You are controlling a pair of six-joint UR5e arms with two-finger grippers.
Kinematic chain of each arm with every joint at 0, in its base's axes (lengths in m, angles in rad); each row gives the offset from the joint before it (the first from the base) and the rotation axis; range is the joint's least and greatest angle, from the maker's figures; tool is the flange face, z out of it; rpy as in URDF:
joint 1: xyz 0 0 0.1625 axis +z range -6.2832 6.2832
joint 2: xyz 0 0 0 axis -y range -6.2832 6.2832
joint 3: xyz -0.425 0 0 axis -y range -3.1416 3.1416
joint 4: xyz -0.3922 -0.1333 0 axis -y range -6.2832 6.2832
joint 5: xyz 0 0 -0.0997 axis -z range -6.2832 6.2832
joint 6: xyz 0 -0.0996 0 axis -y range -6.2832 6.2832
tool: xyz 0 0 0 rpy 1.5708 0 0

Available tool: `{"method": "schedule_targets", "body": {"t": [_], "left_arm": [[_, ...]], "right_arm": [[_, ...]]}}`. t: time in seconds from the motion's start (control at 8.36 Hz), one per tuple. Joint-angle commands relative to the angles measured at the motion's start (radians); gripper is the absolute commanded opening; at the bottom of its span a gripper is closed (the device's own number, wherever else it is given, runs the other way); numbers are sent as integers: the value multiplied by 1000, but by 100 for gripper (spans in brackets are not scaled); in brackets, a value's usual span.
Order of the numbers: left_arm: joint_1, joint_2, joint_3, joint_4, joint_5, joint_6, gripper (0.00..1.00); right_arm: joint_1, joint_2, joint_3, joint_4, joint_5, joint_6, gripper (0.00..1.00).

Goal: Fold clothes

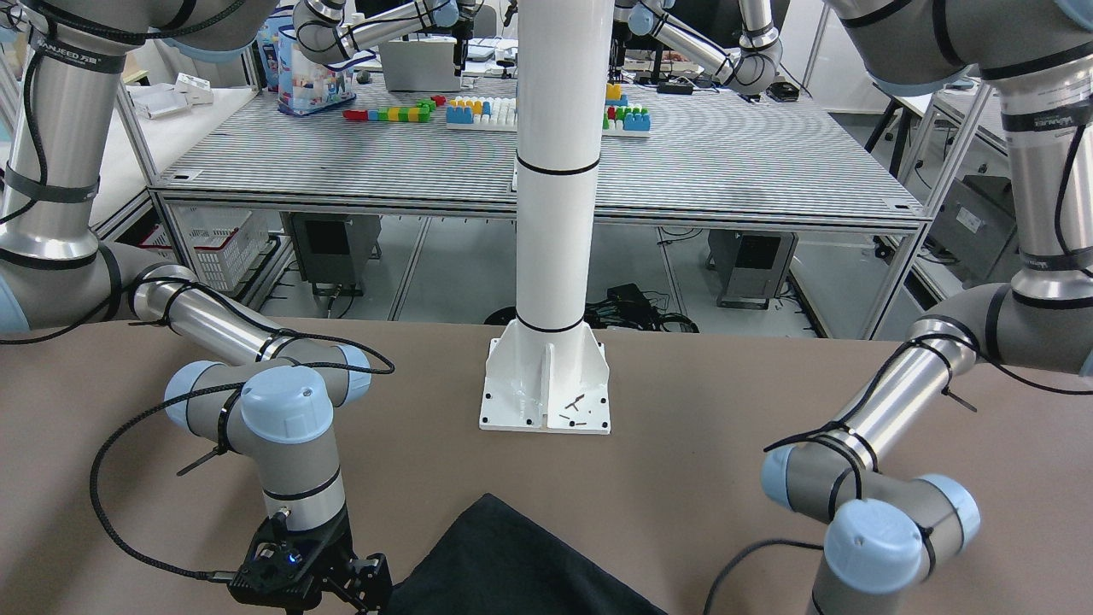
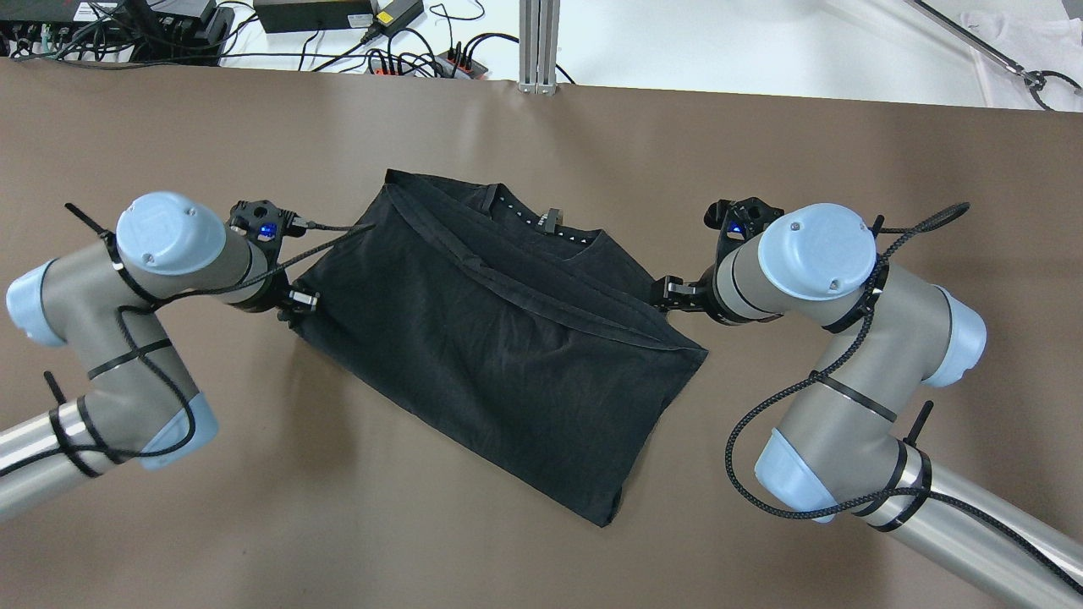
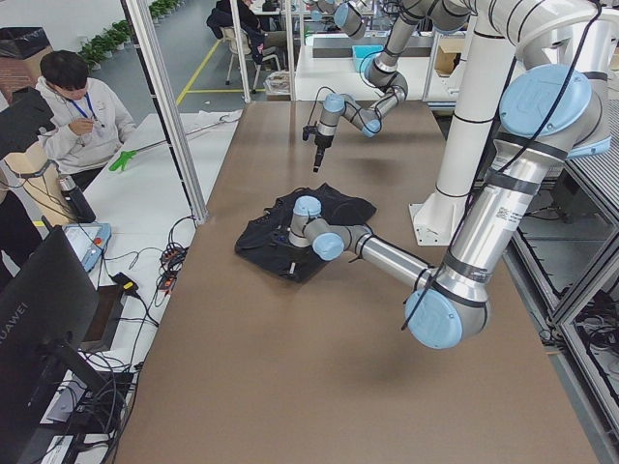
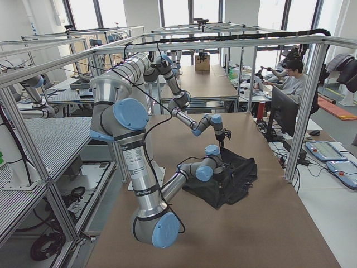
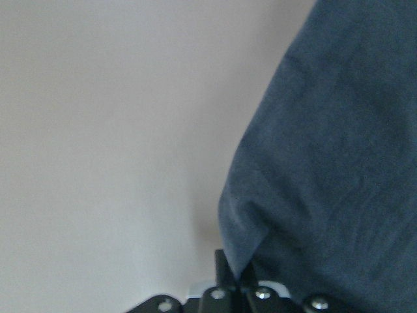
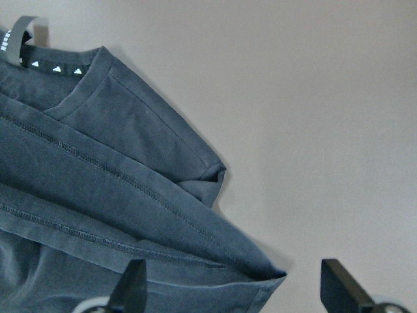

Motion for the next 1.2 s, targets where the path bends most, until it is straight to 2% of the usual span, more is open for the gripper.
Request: {"method": "schedule_targets", "body": {"t": [0.0,0.24,0.36,0.6,0.72,0.84,1.08], "left_arm": [[-78,-269,357,-23,0,77,0],[-76,-470,635,-145,42,78,0],[-76,-517,730,-211,42,79,0],[-92,-536,762,-224,42,117,0],[-118,-534,759,-230,40,203,86],[-145,-529,757,-262,33,219,100],[-208,-502,713,-265,-50,262,100]], "right_arm": [[0,-8,0,0,0,0,94],[0,-16,0,0,0,0,94],[0,-19,0,0,0,0,94],[0,-19,1,1,0,0,94],[0,-23,-2,21,0,-2,94],[0,-48,-3,64,0,-26,94],[-24,-62,-8,123,-3,12,93]]}}
